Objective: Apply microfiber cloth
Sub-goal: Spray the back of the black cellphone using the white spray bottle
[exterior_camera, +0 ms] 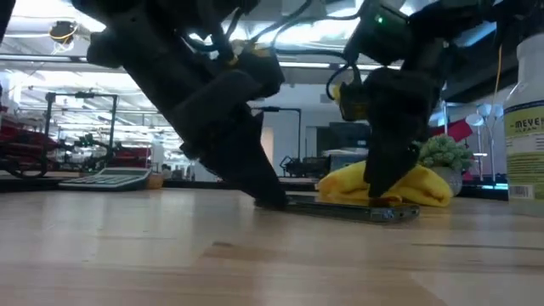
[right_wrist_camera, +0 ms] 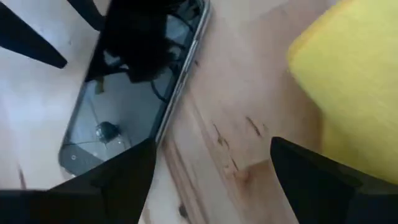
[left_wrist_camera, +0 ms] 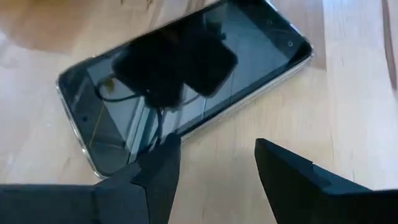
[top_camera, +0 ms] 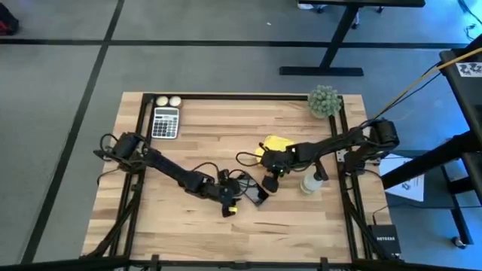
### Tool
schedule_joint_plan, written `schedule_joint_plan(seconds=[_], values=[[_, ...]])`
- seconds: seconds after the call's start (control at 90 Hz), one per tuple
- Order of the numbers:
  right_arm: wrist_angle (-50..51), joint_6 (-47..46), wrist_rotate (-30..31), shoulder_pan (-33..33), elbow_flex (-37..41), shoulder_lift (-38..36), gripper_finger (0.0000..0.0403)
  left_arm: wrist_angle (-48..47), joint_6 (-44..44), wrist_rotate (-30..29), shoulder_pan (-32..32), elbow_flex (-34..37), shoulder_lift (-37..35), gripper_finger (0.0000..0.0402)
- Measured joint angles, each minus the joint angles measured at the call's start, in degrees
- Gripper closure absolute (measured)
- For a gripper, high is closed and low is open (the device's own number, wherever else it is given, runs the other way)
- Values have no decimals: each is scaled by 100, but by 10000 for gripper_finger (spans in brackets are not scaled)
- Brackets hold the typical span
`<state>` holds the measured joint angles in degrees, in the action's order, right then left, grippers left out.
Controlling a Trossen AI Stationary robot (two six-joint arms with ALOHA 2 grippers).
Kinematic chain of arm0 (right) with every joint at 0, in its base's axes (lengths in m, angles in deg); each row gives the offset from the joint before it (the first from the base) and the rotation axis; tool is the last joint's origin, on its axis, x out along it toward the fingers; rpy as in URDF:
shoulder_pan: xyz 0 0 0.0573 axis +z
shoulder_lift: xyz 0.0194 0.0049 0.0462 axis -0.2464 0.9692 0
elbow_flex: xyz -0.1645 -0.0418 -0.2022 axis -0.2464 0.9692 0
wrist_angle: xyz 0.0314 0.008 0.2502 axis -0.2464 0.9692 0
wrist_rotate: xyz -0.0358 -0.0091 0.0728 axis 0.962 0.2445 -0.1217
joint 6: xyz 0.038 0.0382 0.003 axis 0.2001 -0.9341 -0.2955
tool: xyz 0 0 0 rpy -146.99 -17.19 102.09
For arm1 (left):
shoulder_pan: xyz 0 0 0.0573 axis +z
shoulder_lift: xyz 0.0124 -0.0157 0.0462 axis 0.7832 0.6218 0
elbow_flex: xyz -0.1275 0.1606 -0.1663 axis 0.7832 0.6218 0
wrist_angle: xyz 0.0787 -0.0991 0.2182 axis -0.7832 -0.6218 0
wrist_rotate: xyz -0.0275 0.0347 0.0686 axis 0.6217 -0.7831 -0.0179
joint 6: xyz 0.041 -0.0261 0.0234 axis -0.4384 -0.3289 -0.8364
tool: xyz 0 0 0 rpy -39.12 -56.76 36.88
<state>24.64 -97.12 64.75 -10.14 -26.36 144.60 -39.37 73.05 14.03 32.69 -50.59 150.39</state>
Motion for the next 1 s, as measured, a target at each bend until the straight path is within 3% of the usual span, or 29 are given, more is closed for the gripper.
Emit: schedule_joint_plan(seconds=[0.189,0.811,1.0], values=[[-551,-216,-425,6,56,319,102,14,32,-34,12,11,30,211],[-1050,-488,-514,341,68,461,103,775,57,-227,234,7,537,211],[-1195,-464,-414,370,90,471,131,853,60,-323,260,16,563,211]])
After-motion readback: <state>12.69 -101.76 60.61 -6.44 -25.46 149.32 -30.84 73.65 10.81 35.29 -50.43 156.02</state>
